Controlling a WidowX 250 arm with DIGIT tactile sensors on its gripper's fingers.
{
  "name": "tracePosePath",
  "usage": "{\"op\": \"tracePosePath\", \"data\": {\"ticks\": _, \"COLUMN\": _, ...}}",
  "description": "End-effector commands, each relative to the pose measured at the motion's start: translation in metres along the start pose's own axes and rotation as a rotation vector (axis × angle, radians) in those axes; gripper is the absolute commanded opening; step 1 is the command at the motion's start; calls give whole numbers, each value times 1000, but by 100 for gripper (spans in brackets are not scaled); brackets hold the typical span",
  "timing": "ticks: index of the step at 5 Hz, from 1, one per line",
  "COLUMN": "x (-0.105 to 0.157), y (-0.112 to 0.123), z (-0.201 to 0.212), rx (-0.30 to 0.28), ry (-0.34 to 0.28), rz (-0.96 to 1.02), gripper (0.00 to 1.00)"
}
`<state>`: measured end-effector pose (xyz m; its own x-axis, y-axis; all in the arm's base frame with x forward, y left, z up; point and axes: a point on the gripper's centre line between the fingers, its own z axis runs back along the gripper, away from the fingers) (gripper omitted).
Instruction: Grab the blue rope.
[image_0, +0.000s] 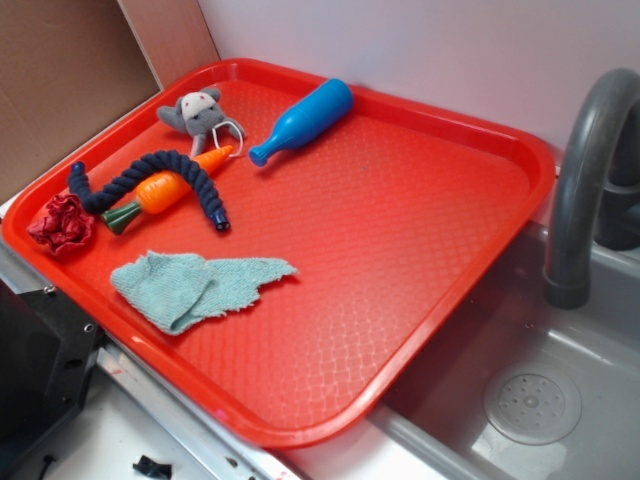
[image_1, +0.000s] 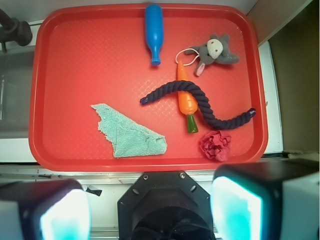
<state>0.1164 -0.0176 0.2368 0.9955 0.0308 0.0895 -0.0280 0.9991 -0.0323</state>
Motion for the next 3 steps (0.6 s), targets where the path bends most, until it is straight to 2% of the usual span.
{"op": "tracePosePath", "data": {"ticks": 1, "x": 0, "y": 0, "z": 0, "rx": 0, "ry": 0, "rz": 0, "gripper": 100}}
{"op": "tracePosePath", "data": {"ticks": 2, "x": 12, "y": 3, "z": -9, "rx": -7, "ry": -18, "rz": 251, "gripper": 100}}
{"op": "tracePosePath", "data": {"ticks": 3, "x": 22, "y": 6, "z": -26, "rx": -35, "ry": -145, "rz": 496, "gripper": 100}}
